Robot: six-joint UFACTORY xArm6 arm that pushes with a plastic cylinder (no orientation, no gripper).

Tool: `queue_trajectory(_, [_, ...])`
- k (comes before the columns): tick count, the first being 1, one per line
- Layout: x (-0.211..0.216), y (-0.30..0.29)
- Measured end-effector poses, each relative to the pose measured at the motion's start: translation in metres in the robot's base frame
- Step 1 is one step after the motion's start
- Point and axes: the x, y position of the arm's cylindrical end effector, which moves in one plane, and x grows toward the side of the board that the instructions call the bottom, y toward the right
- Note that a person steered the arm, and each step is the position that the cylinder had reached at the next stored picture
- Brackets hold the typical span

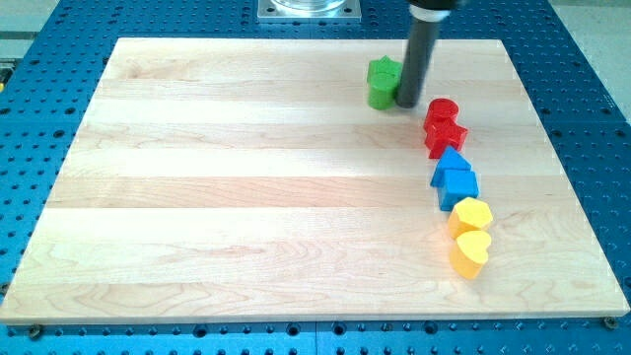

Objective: Push the green blocks to the left of the red blocks

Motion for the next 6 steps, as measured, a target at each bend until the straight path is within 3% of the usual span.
queue_trajectory(1, [0.001, -0.033])
queue_trajectory(2, [-0.015, 0.042])
queue_trajectory(3, [-0.051, 0.003])
queue_trajectory(4, [-0.03, -0.074])
queue_trajectory(5, [0.033, -0.174])
queue_trajectory(6, [0.047, -0.173])
